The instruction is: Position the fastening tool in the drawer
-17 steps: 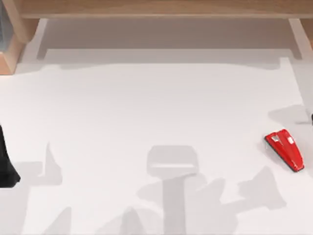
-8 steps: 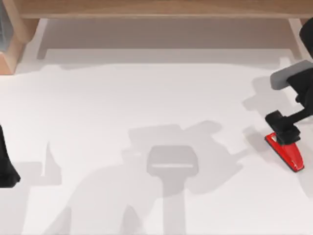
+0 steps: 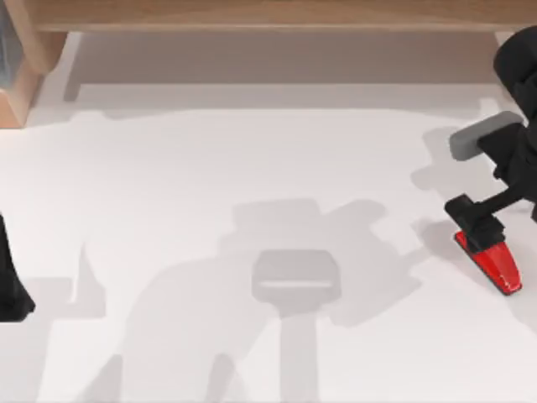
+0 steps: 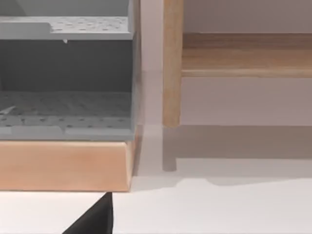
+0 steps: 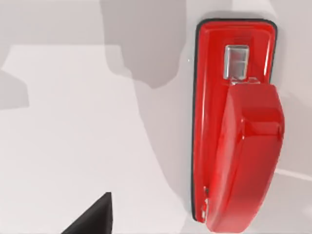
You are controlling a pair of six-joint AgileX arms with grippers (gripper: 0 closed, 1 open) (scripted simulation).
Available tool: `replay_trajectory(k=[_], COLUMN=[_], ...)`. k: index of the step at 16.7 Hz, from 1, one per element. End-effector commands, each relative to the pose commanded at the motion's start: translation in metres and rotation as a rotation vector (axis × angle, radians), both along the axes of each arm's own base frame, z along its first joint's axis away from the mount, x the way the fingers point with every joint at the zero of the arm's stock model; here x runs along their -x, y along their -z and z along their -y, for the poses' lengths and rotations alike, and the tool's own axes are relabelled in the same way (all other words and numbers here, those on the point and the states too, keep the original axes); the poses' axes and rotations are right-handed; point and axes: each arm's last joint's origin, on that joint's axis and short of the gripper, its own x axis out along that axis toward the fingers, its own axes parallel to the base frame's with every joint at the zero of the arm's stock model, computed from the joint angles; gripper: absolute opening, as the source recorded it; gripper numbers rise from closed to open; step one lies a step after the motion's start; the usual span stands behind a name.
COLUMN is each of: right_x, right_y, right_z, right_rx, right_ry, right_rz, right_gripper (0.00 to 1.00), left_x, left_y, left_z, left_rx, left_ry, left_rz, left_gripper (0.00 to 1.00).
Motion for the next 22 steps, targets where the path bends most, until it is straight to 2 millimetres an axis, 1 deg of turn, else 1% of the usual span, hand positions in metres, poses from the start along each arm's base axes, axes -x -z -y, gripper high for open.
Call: replay_trajectory(k=[2, 6, 8, 12, 22], right_x=[0.000, -0.002, 0.000, 0.000, 0.000], right_y=[0.008, 0.036, 0.049, 0.050, 0.050], right_z=[-0.001, -0.002, -0.002, -0.002, -0.002], right_rx=[0.002, -0.004, 0.000, 0.000, 0.000], right_ry=[-0.006, -0.007, -0.006, -0.006, -0.006], right_rz=[-0.011, 0.015, 0.000, -0.002, -0.002], right_gripper=[1.00, 1.00, 1.00, 1.00, 0.25], left_x=[0.000, 0.000, 0.000, 0.000, 0.000], left_y=[0.000, 0.000, 0.000, 0.000, 0.000], left_z=[0.000, 0.000, 0.000, 0.000, 0.000], left_rx=[0.000, 0.000, 0.000, 0.000, 0.000], left_ry=[0.000, 0.000, 0.000, 0.000, 0.000], left_rz=[0.000, 0.000, 0.000, 0.000, 0.000], left_gripper=[1.00, 1.00, 1.00, 1.00, 1.00])
